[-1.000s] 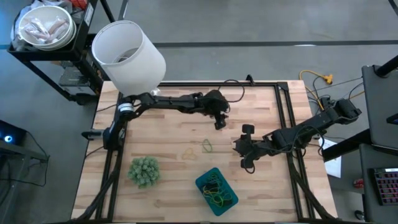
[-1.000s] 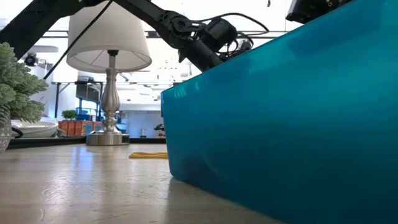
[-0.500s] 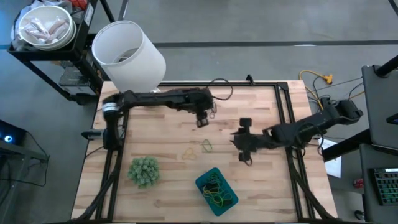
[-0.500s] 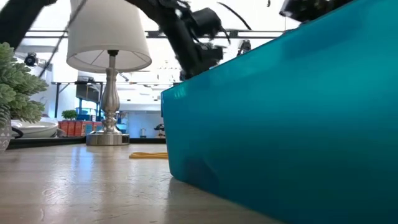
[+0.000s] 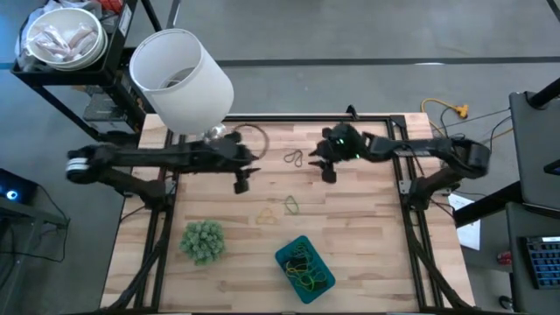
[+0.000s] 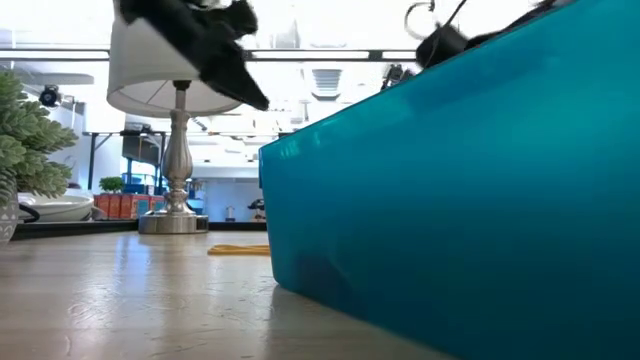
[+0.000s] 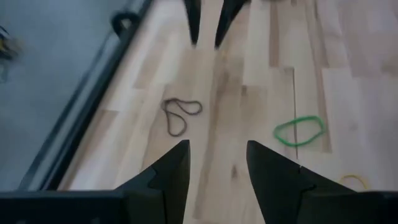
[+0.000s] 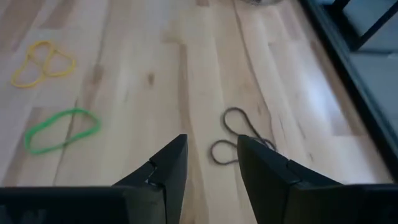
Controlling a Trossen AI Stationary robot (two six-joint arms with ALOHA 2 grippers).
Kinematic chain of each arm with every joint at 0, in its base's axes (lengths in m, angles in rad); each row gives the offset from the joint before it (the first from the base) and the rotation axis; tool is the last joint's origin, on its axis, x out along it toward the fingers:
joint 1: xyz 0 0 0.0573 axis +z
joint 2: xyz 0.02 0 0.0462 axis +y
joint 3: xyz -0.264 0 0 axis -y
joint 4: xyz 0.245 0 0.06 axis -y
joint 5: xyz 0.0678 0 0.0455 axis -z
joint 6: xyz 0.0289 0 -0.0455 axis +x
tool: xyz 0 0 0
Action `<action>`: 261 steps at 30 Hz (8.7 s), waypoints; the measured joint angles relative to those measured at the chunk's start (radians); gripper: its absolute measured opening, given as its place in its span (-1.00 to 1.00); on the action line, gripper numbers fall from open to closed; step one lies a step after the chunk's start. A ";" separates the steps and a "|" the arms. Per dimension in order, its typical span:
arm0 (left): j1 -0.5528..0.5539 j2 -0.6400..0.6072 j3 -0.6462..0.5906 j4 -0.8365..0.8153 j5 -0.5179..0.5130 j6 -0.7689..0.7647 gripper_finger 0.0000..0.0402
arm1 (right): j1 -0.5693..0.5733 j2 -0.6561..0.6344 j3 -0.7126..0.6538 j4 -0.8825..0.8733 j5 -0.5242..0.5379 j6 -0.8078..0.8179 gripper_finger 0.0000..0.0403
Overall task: Pick and place rubber bands into bin
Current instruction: Put the purple rubber band into the blue bin
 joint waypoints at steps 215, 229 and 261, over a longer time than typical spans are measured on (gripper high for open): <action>0.000 -0.412 -0.398 0.218 0.001 -0.043 -0.29 | 0.010 0.726 1.027 -1.105 0.192 -0.318 -0.96; 0.000 -0.411 -0.400 0.217 0.001 -0.052 -0.29 | 0.162 0.493 1.107 -1.256 0.131 -0.211 -0.96; -0.001 -0.192 -0.393 0.302 0.102 -0.079 -0.29 | 0.814 0.272 0.927 -0.901 0.114 0.184 -0.96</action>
